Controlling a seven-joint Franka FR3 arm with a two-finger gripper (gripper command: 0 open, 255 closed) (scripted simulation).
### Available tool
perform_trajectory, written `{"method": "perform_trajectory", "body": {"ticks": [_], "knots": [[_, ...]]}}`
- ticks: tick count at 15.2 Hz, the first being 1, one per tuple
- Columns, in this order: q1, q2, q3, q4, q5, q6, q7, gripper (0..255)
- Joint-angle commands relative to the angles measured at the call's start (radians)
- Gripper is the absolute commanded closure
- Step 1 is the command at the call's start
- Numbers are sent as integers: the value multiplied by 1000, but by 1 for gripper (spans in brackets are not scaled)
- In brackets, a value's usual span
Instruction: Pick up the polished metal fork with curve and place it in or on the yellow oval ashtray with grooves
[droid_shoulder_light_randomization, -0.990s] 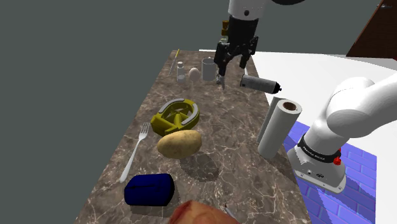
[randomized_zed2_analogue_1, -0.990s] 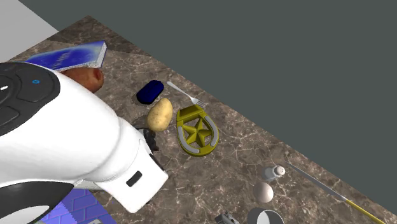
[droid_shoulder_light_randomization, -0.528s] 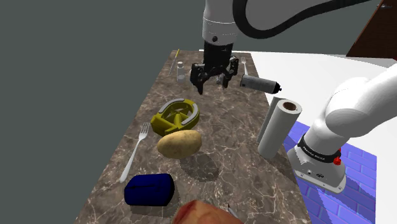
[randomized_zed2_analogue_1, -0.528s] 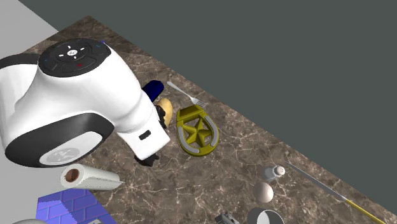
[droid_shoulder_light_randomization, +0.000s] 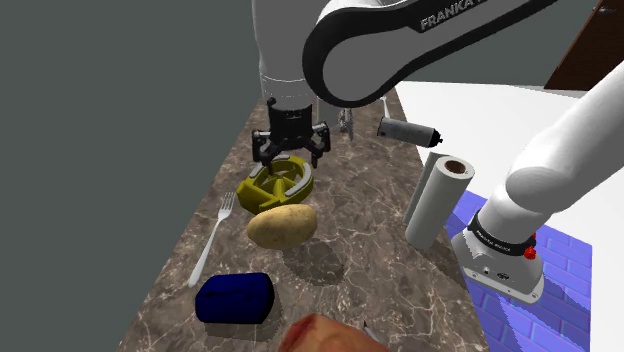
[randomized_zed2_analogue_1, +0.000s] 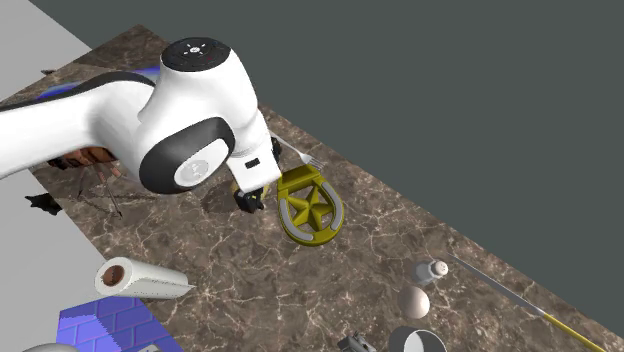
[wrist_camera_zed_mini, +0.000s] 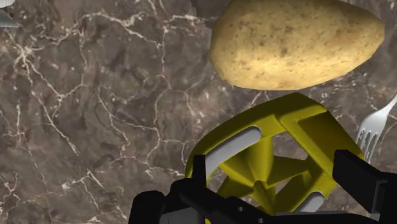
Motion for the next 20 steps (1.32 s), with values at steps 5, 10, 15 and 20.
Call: {"method": "perform_trajectory", "body": {"ticks": [5,10,15,20], "knots": [[13,347,96,197,-293,22,399,0],[170,608,13,415,-484,-28,637,0],[297,791,-68,617,-569,-72,755,0],[301,819,-84,592,-591,-24,768,0]]}}
